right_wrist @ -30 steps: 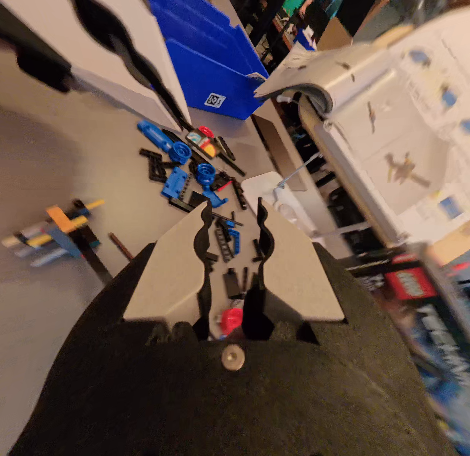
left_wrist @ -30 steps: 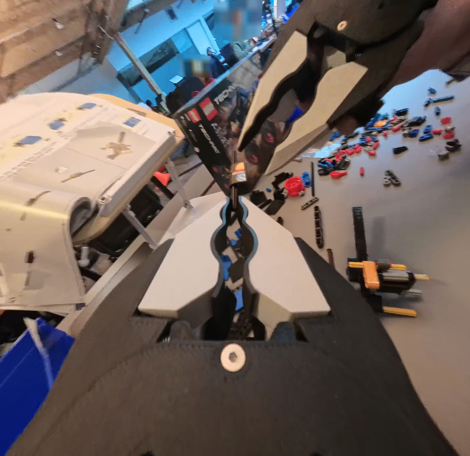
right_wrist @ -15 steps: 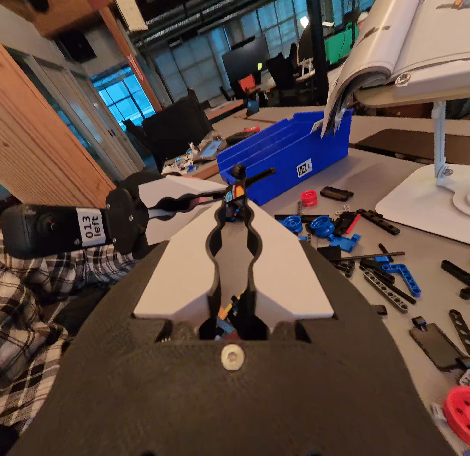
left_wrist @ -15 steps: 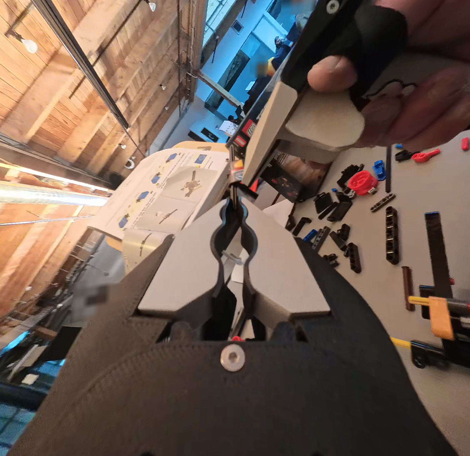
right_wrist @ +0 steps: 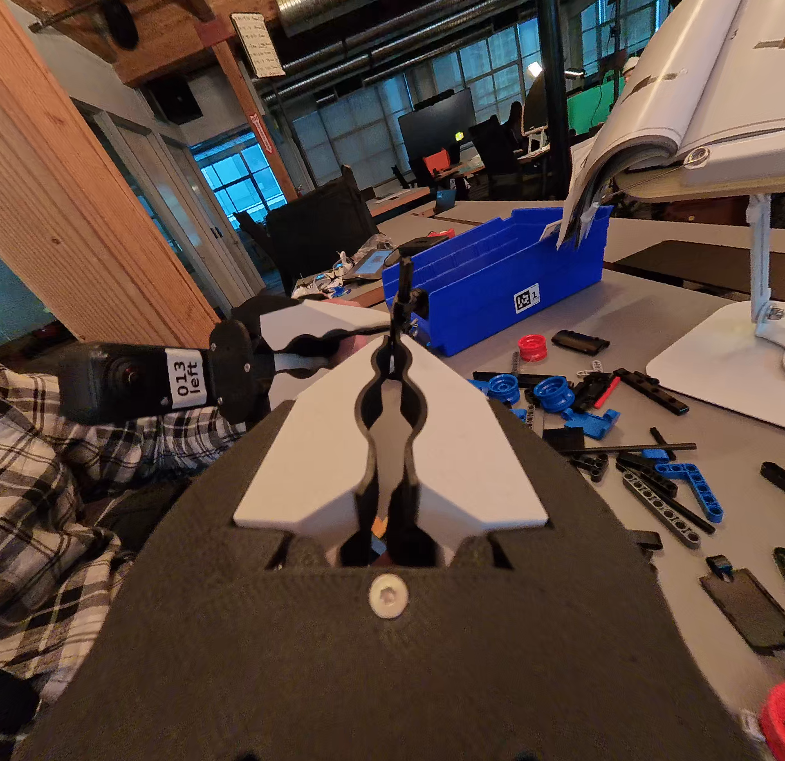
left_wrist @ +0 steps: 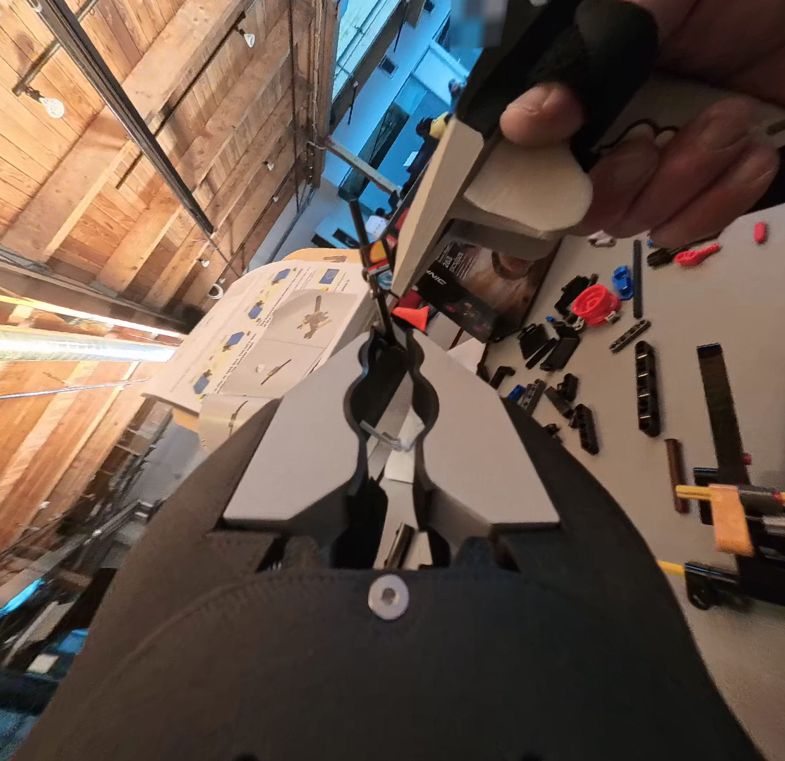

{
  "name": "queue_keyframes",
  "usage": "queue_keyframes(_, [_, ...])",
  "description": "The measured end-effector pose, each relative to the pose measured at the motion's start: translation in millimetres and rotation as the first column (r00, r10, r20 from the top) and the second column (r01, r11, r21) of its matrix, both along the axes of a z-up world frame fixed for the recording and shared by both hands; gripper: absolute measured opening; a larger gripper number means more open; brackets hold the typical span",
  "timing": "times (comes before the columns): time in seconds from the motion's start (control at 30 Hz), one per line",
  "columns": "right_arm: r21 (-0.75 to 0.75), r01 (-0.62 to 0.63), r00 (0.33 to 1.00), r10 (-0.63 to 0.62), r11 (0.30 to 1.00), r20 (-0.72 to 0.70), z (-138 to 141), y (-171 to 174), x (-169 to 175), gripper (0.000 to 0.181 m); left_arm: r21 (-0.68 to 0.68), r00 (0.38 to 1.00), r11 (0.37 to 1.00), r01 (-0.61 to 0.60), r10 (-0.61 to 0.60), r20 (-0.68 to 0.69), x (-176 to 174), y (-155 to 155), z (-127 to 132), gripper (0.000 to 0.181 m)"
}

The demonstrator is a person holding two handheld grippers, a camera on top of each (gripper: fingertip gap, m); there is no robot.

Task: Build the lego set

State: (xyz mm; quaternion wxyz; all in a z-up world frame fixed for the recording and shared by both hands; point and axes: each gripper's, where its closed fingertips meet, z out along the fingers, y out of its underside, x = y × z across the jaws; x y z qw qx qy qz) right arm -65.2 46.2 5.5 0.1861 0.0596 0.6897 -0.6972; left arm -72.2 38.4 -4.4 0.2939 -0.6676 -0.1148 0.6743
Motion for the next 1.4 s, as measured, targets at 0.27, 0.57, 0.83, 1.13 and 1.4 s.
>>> queue_keyframes(0.27, [0.063, -0.039, 0.995, 0.044, 0.997, -0.085, -3, 3, 7, 0.000, 0.143, 0.974, 0.985, 0.101, -0.127, 0.187, 0, 3, -15, 0.003])
queue_keyframes(0.57, [0.014, 0.037, 0.995, -0.036, 0.999, -0.097, 8, -2, 7, 0.023, 0.344, 0.966, 0.936, 0.066, -0.147, 0.214, -1, 1, -7, 0.000])
queue_keyframes(0.83, [0.057, 0.135, 0.985, -0.127, 0.989, -0.116, -1, 4, -13, 0.016, 0.271, 0.970, 0.960, 0.062, -0.122, 0.212, -3, 9, -15, 0.000])
queue_keyframes(1.13, [0.189, 0.204, 0.970, -0.171, 0.961, -0.175, -30, 18, -44, 0.013, 0.271, 0.649, 0.957, -0.100, -0.144, 0.747, -4, -43, -99, 0.022])
queue_keyframes(1.4, [0.228, 0.212, 0.966, -0.169, 0.950, -0.194, -43, 17, -45, 0.012, 0.175, 0.485, 0.961, -0.215, -0.051, 0.873, -11, -39, -164, 0.017])
